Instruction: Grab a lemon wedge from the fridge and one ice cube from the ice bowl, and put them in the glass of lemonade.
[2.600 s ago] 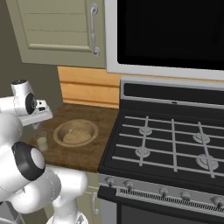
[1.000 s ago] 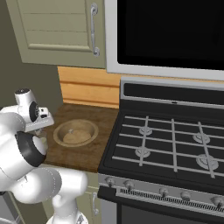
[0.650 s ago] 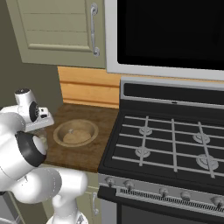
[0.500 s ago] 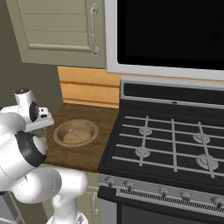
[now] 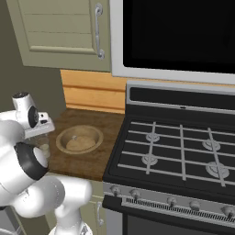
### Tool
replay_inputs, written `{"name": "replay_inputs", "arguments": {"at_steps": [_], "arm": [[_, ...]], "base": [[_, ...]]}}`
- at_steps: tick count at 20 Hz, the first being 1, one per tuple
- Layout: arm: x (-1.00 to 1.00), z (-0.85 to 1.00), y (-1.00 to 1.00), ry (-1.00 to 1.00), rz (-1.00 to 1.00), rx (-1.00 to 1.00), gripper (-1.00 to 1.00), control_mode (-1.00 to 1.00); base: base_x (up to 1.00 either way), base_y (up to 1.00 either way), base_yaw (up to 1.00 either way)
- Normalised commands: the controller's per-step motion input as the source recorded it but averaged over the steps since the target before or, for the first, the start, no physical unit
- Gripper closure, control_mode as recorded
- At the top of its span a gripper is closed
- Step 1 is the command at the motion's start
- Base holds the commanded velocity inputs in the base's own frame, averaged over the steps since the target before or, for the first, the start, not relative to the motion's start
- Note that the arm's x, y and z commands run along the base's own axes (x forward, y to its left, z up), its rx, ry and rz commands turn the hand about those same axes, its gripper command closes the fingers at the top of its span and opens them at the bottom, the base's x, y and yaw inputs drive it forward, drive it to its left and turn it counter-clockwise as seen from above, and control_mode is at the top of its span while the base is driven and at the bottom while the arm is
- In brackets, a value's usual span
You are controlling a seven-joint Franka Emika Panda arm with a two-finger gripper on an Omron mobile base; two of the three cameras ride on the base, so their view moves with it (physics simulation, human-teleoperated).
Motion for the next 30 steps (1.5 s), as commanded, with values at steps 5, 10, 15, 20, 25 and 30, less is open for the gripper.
{"name": "replay_inputs", "arguments": {"at_steps": [5, 10, 15, 20, 25, 30], "arm": [[-0.36, 0.17, -0.12, -0.08, 0.00, 0.08, -1.00, -1.00], [-0.31, 0.04, -0.05, -0.07, 0.00, 0.04, -1.00, -1.00], [-0.13, 0.09, -0.23, -0.04, 0.00, 0.07, -1.00, -1.00], [-0.04, 0.22, -0.40, -0.02, 0.00, 0.12, -1.00, -1.00], [-0.04, 0.65, -0.60, 0.07, 0.00, 0.10, -1.00, -1.00], [0.00, 0.63, -0.89, 0.09, -0.01, 0.05, -1.00, -1.00]], "base": [[0.00, 0.00, 0.00], [0.00, 0.00, 0.00], [0.00, 0.00, 0.00], [0.00, 0.00, 0.00], [0.00, 0.00, 0.00], [0.00, 0.00, 0.00]]}}
